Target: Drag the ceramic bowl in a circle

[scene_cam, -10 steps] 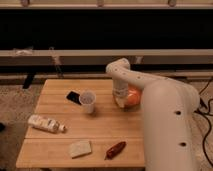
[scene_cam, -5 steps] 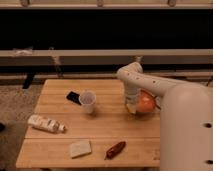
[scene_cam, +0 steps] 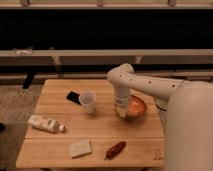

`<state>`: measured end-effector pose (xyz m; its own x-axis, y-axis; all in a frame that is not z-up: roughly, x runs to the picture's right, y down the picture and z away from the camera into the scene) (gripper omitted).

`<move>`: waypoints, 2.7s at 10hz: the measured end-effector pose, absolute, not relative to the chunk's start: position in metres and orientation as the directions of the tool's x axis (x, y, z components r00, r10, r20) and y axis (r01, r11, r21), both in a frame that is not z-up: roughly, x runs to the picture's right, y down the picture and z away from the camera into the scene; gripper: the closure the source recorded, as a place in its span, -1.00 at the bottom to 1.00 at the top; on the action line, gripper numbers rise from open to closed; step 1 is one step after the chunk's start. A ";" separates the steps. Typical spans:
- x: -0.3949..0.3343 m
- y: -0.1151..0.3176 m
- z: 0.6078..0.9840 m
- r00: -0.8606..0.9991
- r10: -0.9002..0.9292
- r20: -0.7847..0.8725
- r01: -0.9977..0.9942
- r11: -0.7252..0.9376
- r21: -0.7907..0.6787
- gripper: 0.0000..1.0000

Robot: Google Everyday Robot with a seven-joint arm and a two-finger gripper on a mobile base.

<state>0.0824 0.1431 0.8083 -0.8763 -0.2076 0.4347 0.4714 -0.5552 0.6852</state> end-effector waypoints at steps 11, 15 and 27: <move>0.098 0.095 0.896 -0.876 -0.171 0.451 0.461 -0.575 0.676 1.00; 0.163 0.111 0.869 -0.824 -0.174 0.539 0.531 -0.568 0.628 0.97; 0.088 0.126 0.836 -0.905 -0.255 0.340 0.424 -0.511 0.748 -0.38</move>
<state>0.0882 0.1263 0.8361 -0.9053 -0.2550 0.3396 0.4244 -0.5107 0.7477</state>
